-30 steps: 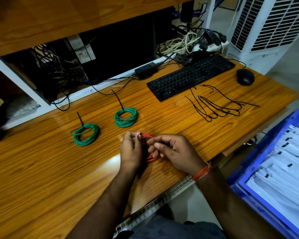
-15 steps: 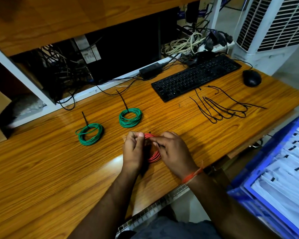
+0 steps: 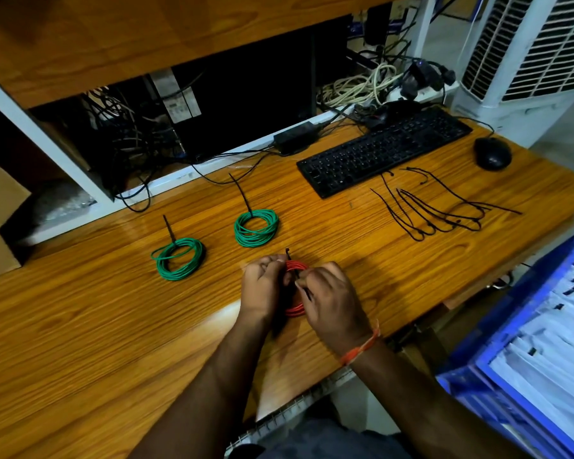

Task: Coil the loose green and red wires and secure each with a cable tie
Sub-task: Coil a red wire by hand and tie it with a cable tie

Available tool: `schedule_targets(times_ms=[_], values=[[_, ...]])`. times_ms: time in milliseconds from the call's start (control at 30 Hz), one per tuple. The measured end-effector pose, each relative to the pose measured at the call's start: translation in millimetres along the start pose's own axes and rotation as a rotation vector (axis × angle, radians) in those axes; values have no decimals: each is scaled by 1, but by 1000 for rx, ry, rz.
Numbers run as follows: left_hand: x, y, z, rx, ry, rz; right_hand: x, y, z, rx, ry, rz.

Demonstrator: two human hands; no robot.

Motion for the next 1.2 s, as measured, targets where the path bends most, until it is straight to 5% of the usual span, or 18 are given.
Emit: schedule_targets(times_ms=[333, 833, 967, 1133, 1200], values=[[6, 5, -5, -20, 67, -38, -6, 5, -11, -41, 167, 37], [8, 2, -3, 23, 91, -18, 0, 17, -20, 108, 893, 501], [12, 5, -5, 61, 163, -7, -1, 24, -18, 89, 724, 657], [10, 5, -1, 59, 269, 51, -1, 37, -23, 30, 68, 416], [12, 6, -1, 55, 295, 65, -1, 40, -20, 56, 59, 394]])
Point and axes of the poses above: each hand's wrist, its own y-axis towards the middle knuckle, its own z-axis out of the palm, x = y × z, the point moved 2 cm from there along y, towards the middle knuckle, and after that the axes turned 14 degrees about -y, right-handed, at the moved point
